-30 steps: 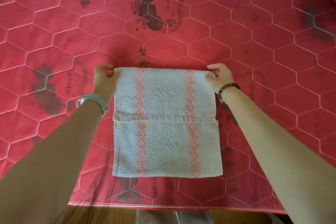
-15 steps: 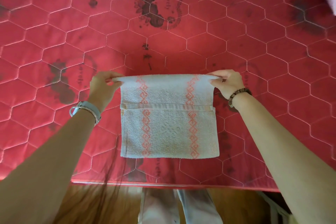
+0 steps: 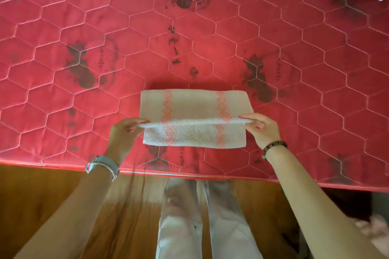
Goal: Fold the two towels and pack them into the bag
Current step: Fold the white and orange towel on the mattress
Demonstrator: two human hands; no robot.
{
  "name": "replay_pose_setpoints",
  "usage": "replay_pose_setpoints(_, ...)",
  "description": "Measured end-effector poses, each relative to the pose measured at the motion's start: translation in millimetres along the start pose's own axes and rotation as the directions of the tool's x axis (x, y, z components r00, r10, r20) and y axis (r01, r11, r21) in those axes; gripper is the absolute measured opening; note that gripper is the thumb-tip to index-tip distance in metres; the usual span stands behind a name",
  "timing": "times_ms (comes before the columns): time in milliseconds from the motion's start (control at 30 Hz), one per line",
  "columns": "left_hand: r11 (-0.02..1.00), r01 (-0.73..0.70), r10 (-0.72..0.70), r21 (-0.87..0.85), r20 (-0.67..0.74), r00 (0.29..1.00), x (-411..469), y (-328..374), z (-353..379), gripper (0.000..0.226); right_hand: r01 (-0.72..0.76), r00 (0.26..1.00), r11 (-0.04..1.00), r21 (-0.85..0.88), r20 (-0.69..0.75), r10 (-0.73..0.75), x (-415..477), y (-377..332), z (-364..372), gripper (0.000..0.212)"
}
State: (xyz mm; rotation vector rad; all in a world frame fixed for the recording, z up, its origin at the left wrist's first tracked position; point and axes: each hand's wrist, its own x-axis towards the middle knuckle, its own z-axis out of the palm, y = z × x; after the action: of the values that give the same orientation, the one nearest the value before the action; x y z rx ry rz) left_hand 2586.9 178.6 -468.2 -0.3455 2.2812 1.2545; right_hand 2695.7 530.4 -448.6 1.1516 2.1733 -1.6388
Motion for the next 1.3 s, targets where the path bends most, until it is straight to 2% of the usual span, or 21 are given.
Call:
replay_pose_setpoints(167,0.996,0.072,-0.074,-0.050,-0.027,0.997,-25,-22,12,0.034,-0.088,0.996,0.996,-0.027,0.023,0.089,-19,28,8,0.035)
replay_pose_setpoints(333,0.988,0.123,-0.122,-0.093,0.021,0.992,-28,-37,16,0.029,-0.198,0.974,0.978,-0.061,0.098,0.203,-26,42,12,0.037)
replay_pose_setpoints(567,0.991,0.131,-0.130,0.006,-0.031,0.991,-23,-45,25,0.020,-0.290,0.946,0.952,-0.091,0.124,0.300,-23,46,15,0.028)
replay_pose_setpoints(667,0.976,0.094,-0.078,0.198,-0.084,0.993,-16,-43,30,0.017,-0.181,0.977,0.935,-0.305,0.053,0.206,-16,48,15,0.028)
replay_pose_setpoints(733,0.943,-0.038,0.105,0.330,-0.188,0.977,-11,-34,36,0.023,-0.038,0.999,0.886,-0.462,-0.047,0.019,-13,42,17,0.026)
replay_pose_setpoints(800,0.884,-0.225,0.320,0.410,-0.182,0.930,-5,-22,47,0.031,0.142,0.965,0.814,-0.564,-0.107,-0.242,-9,32,26,0.026)
replay_pose_setpoints(867,0.796,-0.386,0.461,0.466,-0.054,0.886,2,-12,65,0.043,0.300,0.910,0.725,-0.621,-0.043,-0.413,0,22,44,0.031)
replay_pose_setpoints(933,0.673,-0.540,0.565,0.506,0.119,0.816,11,-6,85,0.053,0.414,0.879,0.631,-0.657,0.108,-0.464,11,16,67,0.040)
replay_pose_setpoints(1000,0.496,-0.661,0.636,0.563,0.283,0.718,23,-8,103,0.054,0.510,0.838,0.541,-0.669,0.243,-0.489,23,19,91,0.049)
replay_pose_setpoints(1067,0.361,-0.693,0.641,0.625,0.374,0.671,36,-14,115,0.054,0.569,0.795,0.443,-0.693,0.326,-0.511,34,28,111,0.057)
replay_pose_setpoints(1133,0.316,-0.674,0.624,0.667,0.390,0.678,47,-23,120,0.056,0.580,0.778,0.377,-0.722,0.355,-0.518,44,38,126,0.059)
replay_pose_setpoints(1300,0.240,-0.663,0.640,0.709,0.399,0.657,58,-40,124,0.061,0.531,0.788,0.303,-0.791,0.330,-0.519,57,60,140,0.061)
